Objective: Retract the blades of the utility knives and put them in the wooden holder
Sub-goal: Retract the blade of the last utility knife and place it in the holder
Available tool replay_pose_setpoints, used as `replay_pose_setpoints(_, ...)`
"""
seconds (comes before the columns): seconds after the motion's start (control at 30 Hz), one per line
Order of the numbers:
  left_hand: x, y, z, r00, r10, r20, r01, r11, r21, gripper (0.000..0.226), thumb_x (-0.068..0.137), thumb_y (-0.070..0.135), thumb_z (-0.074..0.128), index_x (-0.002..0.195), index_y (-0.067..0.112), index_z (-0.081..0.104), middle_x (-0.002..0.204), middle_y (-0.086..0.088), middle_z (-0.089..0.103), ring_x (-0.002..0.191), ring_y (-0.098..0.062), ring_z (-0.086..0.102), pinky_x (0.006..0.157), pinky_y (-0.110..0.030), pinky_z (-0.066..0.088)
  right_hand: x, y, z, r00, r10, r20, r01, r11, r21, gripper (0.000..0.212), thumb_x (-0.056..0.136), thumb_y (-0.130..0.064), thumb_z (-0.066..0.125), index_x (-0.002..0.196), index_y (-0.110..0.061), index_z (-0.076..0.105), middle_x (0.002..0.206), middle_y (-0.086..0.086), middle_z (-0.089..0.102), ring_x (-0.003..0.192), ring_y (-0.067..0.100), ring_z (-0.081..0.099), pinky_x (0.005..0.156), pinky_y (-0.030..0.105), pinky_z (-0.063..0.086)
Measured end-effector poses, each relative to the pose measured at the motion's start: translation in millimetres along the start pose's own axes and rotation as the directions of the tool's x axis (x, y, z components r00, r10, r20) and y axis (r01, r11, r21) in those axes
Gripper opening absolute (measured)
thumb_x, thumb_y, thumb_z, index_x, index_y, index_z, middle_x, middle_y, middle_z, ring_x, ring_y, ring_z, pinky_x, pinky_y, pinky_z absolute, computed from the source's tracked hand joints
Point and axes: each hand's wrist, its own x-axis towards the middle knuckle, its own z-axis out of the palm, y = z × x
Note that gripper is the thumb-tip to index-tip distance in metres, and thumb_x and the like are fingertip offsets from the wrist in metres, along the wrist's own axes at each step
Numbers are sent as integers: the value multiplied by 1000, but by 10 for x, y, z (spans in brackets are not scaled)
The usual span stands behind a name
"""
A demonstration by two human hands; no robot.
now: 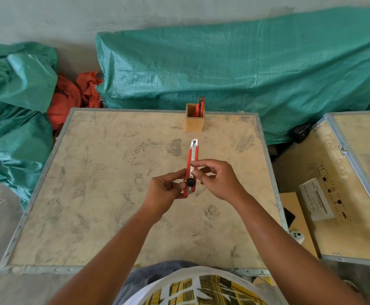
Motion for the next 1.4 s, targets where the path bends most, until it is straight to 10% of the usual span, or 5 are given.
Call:
replay_pose_setpoints(0.8, 2515, 900, 98, 991, 127, -32, -112, 949, 296, 45, 88, -9, 60, 115, 24, 72, 105, 5, 75, 90, -21, 70, 79, -49, 59, 2361, 68, -548, 938, -121, -325, 89, 990, -114, 36, 84, 0, 75, 112, -21, 77, 113, -2, 78, 96, 9, 73, 83, 26, 60)
replay_pose_setpoints(1.03, 3167, 499, -1, 1000, 12, 1, -10, 788, 616, 85, 81, 9, 76, 152, 23, 32, 158, -1, 36, 145, -19, 35, 115, -32, 32, 2801, 454, -374, 915, -144, -376, 59, 971, -230, 31, 86, -3, 73, 111, -21, 78, 106, -4, 79, 87, 11, 75, 79, 22, 60)
replay_pose_setpoints(1.4, 3313, 242, 35, 998, -27, -50, 49, 860, 507, 65, 82, 5, 71, 141, 23, 50, 121, -5, 70, 118, -24, 62, 101, -44, 52, 2814, 798, -170, 937, -196, -291, 89, 935, -343, 39, 83, 7, 68, 114, -16, 76, 111, 3, 76, 104, 19, 71, 92, 40, 59)
